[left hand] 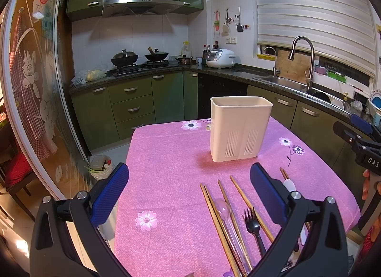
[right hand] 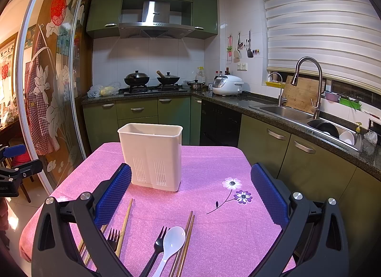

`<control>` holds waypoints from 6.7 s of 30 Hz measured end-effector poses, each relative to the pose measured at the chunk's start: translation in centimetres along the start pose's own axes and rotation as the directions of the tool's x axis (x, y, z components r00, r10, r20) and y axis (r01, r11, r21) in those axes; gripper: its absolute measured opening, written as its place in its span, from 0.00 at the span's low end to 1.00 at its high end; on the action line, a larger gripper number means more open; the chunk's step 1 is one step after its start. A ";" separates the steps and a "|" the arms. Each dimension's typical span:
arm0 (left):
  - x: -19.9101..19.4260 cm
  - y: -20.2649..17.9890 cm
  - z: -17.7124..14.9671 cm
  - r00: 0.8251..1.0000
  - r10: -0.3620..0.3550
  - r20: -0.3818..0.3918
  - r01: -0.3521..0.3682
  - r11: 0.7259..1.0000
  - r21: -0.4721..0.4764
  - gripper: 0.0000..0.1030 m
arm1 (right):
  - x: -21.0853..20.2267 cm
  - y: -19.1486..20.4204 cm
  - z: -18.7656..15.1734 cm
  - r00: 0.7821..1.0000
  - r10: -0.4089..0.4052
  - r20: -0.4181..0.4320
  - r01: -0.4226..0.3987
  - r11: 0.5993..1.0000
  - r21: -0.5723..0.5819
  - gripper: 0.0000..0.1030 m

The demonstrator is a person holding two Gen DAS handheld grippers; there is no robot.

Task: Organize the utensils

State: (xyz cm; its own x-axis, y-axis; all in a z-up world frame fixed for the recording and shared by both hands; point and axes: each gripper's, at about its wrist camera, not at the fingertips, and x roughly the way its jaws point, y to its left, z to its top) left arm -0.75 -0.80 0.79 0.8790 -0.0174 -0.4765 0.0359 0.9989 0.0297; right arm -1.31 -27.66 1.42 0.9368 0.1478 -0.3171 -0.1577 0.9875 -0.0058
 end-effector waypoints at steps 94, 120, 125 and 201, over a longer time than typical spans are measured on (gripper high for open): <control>11.4 -6.6 -7.7 0.736 -0.175 -0.654 0.119 0.984 -0.129 0.08 | 10.7 2.3 -9.7 0.727 0.336 -0.599 -0.223 0.940 0.257 0.96; 11.7 -6.2 -8.0 0.743 -0.204 -0.637 0.151 0.979 -0.137 0.08 | 13.1 4.3 -12.8 0.707 0.064 -0.704 -0.054 0.998 0.036 0.93; 11.8 -6.4 -8.0 0.746 -0.199 -0.635 0.152 0.980 -0.128 0.08 | 12.6 4.9 -12.3 0.743 0.067 -0.666 -0.071 0.997 0.022 0.92; 11.5 -5.7 -8.1 0.756 -0.235 -0.611 0.189 0.972 -0.141 0.09 | 12.9 1.1 -8.8 0.783 0.210 -0.585 -0.176 0.978 0.114 0.20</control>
State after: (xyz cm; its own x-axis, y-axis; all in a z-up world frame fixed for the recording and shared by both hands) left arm 5.27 -6.34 -11.98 0.3652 -0.2220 -0.9041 0.1336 0.9736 -0.1851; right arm 7.85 -25.15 -11.07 0.5181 0.2905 -0.8045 -0.2837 0.9457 0.1588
